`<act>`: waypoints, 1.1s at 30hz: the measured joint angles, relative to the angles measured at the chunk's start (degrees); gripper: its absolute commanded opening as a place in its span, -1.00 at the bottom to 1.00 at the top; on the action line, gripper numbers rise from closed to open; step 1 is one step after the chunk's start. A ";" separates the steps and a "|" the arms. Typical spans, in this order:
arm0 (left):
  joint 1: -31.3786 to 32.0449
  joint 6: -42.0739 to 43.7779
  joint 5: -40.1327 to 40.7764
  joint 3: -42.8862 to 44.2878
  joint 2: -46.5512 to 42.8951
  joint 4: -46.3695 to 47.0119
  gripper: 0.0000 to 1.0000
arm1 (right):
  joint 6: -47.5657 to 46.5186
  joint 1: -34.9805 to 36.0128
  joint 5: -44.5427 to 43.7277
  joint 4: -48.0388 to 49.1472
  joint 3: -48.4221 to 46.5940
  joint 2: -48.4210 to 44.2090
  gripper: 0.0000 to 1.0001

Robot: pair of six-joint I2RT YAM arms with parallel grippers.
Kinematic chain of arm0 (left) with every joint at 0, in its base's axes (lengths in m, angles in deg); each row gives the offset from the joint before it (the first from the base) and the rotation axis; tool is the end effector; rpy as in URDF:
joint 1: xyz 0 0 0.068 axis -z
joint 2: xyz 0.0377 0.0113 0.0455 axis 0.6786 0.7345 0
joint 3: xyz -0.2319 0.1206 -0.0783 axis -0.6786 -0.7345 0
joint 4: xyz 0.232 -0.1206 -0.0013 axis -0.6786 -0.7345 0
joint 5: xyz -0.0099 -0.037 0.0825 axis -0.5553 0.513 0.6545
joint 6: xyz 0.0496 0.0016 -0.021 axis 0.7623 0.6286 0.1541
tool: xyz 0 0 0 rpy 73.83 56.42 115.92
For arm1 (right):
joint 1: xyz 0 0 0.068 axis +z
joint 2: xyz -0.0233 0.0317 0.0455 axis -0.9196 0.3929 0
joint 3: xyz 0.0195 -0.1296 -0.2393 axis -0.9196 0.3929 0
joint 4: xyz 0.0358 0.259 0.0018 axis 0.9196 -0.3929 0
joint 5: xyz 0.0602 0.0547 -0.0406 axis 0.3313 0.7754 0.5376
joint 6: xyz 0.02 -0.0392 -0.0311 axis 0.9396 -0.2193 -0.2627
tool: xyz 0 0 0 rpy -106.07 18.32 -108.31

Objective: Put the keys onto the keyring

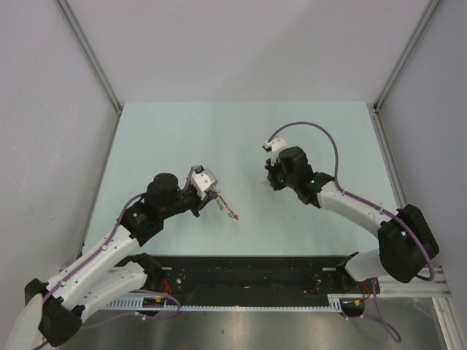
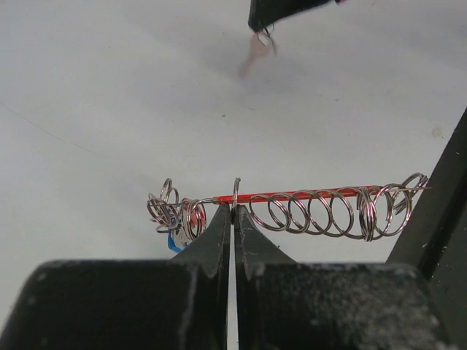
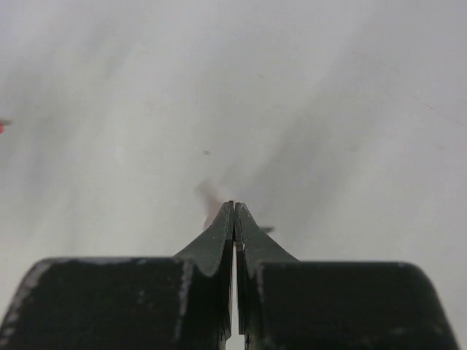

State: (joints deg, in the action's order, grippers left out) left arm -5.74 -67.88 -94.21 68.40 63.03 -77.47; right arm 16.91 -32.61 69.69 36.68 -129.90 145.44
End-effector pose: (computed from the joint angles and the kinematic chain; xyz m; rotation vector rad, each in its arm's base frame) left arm 0.1433 -0.1202 0.2828 1.0096 1.7218 -0.5447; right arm 0.2552 0.1722 0.2431 -0.5958 2.1407 0.3106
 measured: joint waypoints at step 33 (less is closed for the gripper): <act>0.00 -0.07 6.84 0.00 -2.27 0.09 -0.99 | 11.85 9.18 -2.21 -14.27 6.86 -4.31 -0.33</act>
State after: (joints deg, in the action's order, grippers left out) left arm -5.74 -67.95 -87.37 68.40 60.75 -77.38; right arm 28.76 -23.43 67.49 22.41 -123.03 141.13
